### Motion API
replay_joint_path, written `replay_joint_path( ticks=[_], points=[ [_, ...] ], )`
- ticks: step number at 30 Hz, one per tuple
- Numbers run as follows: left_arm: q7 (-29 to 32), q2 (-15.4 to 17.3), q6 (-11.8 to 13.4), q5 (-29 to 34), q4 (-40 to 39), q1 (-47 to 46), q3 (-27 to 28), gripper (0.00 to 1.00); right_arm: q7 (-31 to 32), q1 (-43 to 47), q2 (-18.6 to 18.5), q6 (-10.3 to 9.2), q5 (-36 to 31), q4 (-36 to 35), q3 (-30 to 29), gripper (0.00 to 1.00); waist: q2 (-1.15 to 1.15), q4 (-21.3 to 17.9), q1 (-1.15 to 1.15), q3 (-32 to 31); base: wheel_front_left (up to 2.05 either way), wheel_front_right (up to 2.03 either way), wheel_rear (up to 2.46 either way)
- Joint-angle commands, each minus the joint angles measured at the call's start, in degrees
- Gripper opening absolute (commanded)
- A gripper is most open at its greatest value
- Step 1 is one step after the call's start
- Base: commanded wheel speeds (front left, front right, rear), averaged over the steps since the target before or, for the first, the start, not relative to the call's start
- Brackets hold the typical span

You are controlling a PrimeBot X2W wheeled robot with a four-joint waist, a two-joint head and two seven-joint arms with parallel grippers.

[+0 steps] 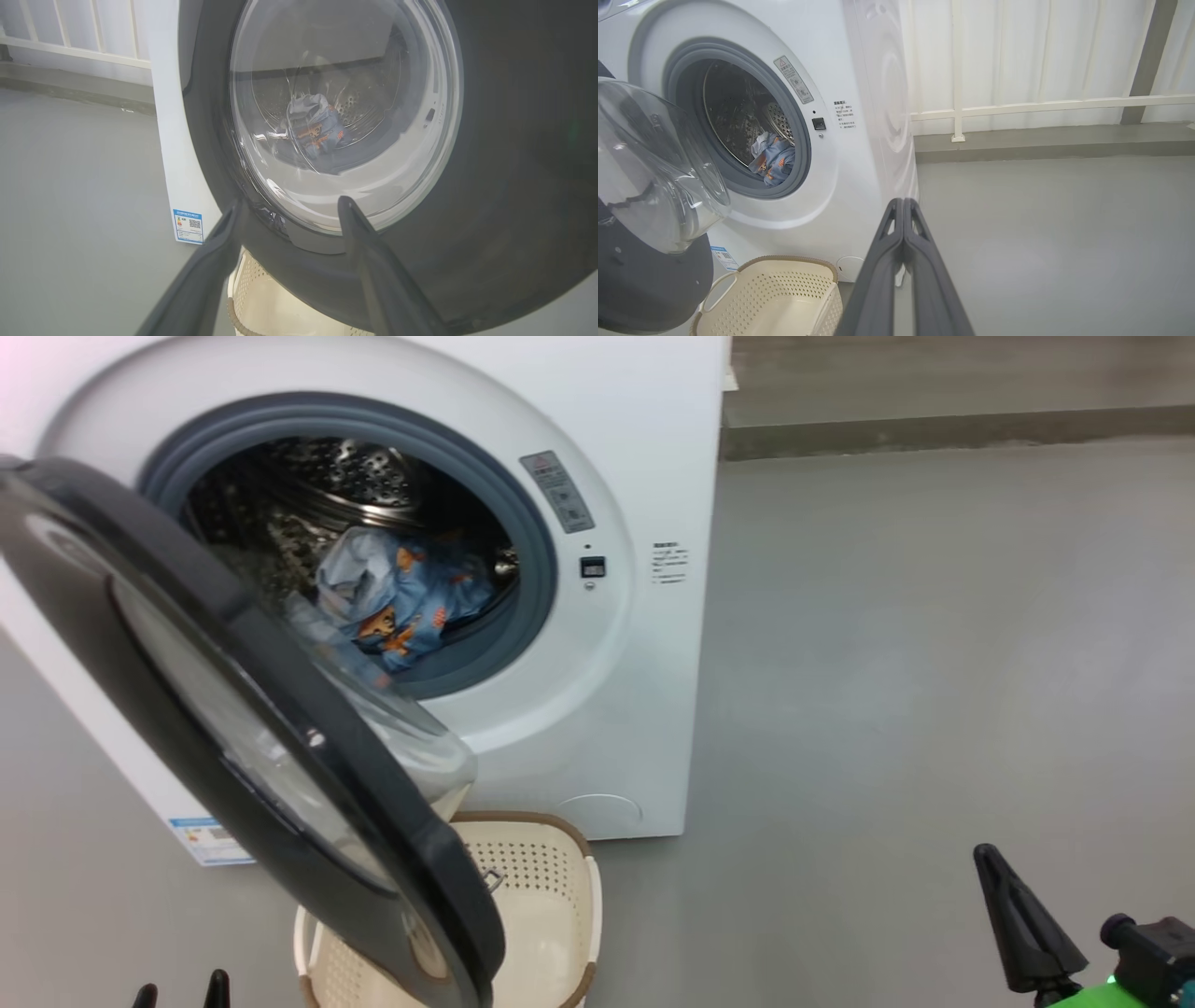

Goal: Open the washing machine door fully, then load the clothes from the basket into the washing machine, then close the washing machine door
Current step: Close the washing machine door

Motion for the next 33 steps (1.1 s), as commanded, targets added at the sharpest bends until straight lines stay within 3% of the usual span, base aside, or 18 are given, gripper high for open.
replay_joint_path(
  ticks=[1,17,33],
  points=[
    [-0.61,0.65,0.02,0.93,-1.64,-1.22,1.95,1.0,-0.47,-2.95,-1.03,0.26,0.32,-1.11,1.67,0.0,0.0,2.32,0.0,-0.26,0.0,0.0,0.0],
    [-0.61,-0.67,0.02,2.3,-2.74,-0.7,1.39,1.0,-0.47,-13.35,0.55,0.26,0.86,-7.03,11.36,0.0,0.0,13.07,0.0,-1.38,0.0,0.0,0.0],
    [-0.61,-0.64,0.02,2.12,-2.85,-0.45,0.53,1.0,-0.47,-19.05,4.53,0.26,0.74,-16.89,25.85,0.0,0.0,19.24,0.0,-2.77,0.0,0.0,0.0]
  ],
)
